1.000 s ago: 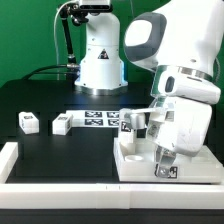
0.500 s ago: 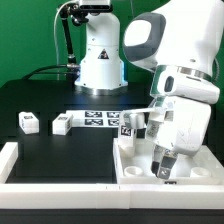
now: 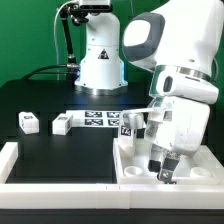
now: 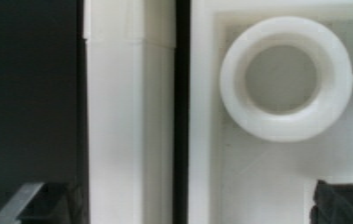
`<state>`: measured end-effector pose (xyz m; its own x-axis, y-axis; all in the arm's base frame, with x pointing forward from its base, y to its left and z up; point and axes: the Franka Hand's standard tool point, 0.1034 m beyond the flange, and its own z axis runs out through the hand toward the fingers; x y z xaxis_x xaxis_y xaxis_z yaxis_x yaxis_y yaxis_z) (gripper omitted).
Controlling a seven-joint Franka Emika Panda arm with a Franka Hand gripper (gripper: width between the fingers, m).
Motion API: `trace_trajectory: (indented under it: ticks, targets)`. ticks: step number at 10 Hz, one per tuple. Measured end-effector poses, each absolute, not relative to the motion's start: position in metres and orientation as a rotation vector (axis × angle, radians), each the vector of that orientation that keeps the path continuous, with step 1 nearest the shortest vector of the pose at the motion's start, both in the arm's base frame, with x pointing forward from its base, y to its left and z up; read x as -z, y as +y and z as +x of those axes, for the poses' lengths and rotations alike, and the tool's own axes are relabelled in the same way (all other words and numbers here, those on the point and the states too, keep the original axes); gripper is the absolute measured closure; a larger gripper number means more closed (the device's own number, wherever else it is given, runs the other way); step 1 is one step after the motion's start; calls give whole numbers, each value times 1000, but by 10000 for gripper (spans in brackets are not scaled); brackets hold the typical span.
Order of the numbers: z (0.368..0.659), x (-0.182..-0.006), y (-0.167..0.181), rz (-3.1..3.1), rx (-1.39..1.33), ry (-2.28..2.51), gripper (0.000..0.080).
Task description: Assemble square table
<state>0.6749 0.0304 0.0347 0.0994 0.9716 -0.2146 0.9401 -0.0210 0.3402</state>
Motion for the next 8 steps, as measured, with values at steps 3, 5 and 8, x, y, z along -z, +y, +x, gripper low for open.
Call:
trace_trajectory:
  ticks: [3,5,8]
  targets:
    - [675,-35,30,1993,-109,1870,150]
    - [667,-46,23,2003,-102,1867,150]
    - [642,-97,-16,2076,-38,1813,150]
